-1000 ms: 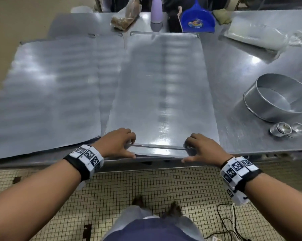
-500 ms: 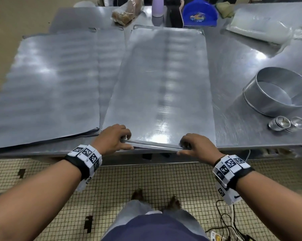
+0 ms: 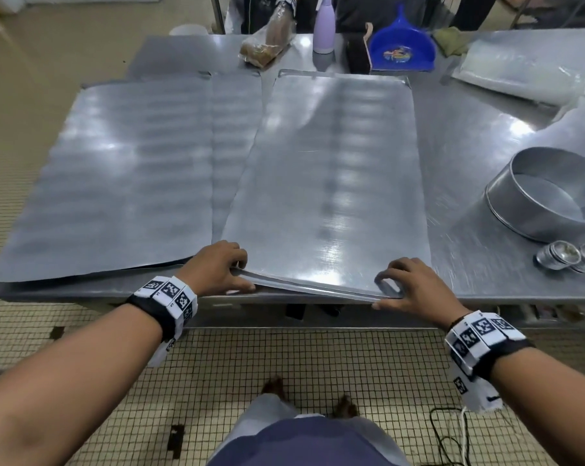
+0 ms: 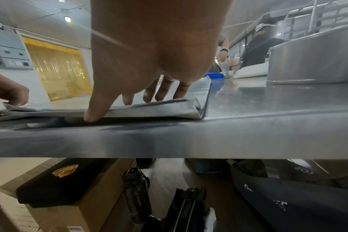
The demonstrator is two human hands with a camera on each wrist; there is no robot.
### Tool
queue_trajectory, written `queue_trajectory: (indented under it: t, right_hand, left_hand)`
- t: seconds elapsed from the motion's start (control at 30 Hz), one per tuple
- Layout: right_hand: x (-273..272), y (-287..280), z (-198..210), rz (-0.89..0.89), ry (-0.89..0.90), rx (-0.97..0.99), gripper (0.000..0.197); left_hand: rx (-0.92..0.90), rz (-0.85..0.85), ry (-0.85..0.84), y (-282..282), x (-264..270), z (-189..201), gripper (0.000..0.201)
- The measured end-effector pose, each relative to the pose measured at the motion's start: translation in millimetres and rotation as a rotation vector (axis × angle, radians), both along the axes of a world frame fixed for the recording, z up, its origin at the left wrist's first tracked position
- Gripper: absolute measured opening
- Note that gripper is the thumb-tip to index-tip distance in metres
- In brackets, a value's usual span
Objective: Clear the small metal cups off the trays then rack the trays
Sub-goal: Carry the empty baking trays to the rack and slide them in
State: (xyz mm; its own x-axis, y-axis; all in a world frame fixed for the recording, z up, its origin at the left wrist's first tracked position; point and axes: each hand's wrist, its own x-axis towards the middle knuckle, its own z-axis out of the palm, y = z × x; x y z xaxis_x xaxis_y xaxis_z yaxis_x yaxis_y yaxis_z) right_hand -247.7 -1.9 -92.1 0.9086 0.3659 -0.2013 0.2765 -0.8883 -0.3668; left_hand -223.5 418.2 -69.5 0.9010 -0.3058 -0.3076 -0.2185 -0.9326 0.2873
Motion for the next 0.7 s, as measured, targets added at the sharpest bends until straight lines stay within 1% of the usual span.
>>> queue_trajectory:
  t: [0.1,0.27,0.37,0.43,0.5,0.53,0.57,0.63,0.7]
  right_hand:
    - [1.3,1.9,-1.9,-0.011,0.027,0.001,0.056]
    - [-8.9,13.1,-4.8,-0.083,0.019,0.049,0.031]
    - [-9.9,16.1,-2.7,-0.112,0.009,0.069,0.024]
    - [-8.9,15.6,-1.4,-0.115,0.027,0.062,0.026]
    - [-5.5,13.8,-0.4,-0.134,0.047,0.062,0.033]
    - [-2.7,11.7,0.4,-0.153,0.044,0.080,0.038]
    - [1.6,9.3,2.3,-0.186,0.029,0.107,0.043]
    - [13.0,1.4,6.7,-0.309,-0.024,0.144,0.051]
    - [26.1,-11.3,7.3,-0.494,-0.055,0.131,0.056]
  left_hand:
    - [-0.008,0.008,0.006,-1.4,-1.2,-2.9,0.036]
    - [-0.018,0.010,-0.021,-3.1,4.3,-3.2,0.034]
    - [-0.033,0.008,-0.031,-4.2,7.7,-4.2,0.032]
    - [-0.035,0.009,-0.015,-4.3,7.0,-6.5,0.033]
    - [-0.077,0.042,0.012,-4.0,6.2,-7.5,0.038]
    - [-0.126,0.072,0.026,-3.7,6.7,-6.4,0.043]
    - [-0.181,0.109,0.030,-3.4,8.7,-4.1,0.053]
    - [-0.268,0.200,-0.010,-1.1,18.4,-0.1,0.073]
    - [-0.265,0.293,-0.087,4.6,34.3,-1.4,0.080]
